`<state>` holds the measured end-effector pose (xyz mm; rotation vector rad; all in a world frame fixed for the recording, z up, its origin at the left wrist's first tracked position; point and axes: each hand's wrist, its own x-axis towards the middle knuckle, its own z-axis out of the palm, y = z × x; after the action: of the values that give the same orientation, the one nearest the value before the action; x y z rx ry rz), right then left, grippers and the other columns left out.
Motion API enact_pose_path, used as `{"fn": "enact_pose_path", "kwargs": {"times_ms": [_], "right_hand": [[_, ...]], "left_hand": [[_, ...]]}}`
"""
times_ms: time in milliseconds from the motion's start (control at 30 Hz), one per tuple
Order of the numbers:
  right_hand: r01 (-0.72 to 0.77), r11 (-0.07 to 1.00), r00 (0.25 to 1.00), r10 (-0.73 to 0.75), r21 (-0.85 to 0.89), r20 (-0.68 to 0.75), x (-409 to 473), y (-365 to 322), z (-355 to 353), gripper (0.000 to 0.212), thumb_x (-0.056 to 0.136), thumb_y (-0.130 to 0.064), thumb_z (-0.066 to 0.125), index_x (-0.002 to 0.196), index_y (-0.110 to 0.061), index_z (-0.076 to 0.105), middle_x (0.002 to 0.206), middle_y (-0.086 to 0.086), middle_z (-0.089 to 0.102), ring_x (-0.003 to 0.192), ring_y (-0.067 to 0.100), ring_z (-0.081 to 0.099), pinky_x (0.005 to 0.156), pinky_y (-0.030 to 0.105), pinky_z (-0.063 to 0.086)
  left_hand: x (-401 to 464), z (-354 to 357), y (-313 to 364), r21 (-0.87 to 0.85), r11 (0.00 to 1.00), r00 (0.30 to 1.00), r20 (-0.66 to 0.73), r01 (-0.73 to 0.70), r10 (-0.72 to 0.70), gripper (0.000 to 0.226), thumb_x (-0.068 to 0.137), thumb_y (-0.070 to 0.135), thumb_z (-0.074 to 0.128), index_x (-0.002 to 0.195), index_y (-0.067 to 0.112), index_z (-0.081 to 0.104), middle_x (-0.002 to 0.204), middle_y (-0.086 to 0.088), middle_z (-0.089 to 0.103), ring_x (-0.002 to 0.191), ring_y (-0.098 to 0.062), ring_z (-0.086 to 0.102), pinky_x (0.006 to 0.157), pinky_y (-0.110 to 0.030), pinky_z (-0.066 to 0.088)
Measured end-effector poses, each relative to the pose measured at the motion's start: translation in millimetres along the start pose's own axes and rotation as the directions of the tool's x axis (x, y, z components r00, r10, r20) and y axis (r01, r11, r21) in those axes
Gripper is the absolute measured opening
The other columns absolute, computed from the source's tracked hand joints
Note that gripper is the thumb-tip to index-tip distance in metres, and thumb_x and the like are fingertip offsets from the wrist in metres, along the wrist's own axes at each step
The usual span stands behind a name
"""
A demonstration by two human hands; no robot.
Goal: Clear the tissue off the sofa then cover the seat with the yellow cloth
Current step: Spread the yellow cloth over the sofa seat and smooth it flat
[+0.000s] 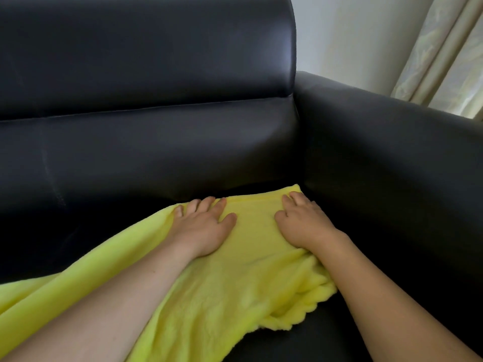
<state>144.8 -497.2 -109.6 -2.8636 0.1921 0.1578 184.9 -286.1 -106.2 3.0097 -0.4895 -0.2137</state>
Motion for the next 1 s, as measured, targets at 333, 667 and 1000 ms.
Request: {"fn": "enact_pose_path", "kwargs": {"times_ms": [333, 667, 1000], "right_hand": [[0.010, 0.999, 1.000, -0.011, 0.050, 0.007, 15.2, 9.9, 1.7, 0.062, 0.099, -0.035, 0.017, 0.154, -0.012, 0.002, 0.162, 0.005, -0.006, 0.149, 0.020, -0.006, 0.120, 0.039, -0.001], [0.006, 0.999, 0.999, -0.004, 0.047, -0.046, 13.2, 9.6, 3.5, 0.062, 0.098, -0.036, 0.019, 0.155, -0.014, 0.008, 0.163, 0.003, 0.001, 0.149, 0.020, -0.001, 0.120, 0.038, 0.003], [0.117, 0.991, 0.827, -0.134, -0.066, -0.547, -67.4, -55.8, -14.8, 0.030, 0.088, -0.018, 0.049, 0.108, -0.008, 0.068, 0.122, 0.012, 0.058, 0.109, 0.035, 0.053, 0.091, 0.041, 0.045]], "left_hand": [[-48.6, -46.3, 45.4, -0.048, 0.980, 0.962, -0.206, -0.195, 0.181, 0.042, 0.098, 0.036, 0.040, 0.139, 0.028, 0.043, 0.140, 0.010, 0.042, 0.125, -0.017, 0.043, 0.103, -0.031, 0.035], [-205.6, -59.1, 43.2, 0.090, 0.977, 0.928, 0.341, -0.192, 0.151, 0.027, 0.092, 0.046, 0.040, 0.089, 0.023, 0.053, 0.091, 0.011, 0.057, 0.086, -0.011, 0.055, 0.075, -0.028, 0.047], [-204.3, -29.5, -32.6, 0.445, 0.895, 0.943, -0.284, -0.029, 0.172, 0.037, 0.069, 0.021, 0.078, 0.099, 0.011, 0.059, 0.089, -0.008, 0.058, 0.077, -0.030, 0.059, 0.064, -0.039, 0.045]]}}
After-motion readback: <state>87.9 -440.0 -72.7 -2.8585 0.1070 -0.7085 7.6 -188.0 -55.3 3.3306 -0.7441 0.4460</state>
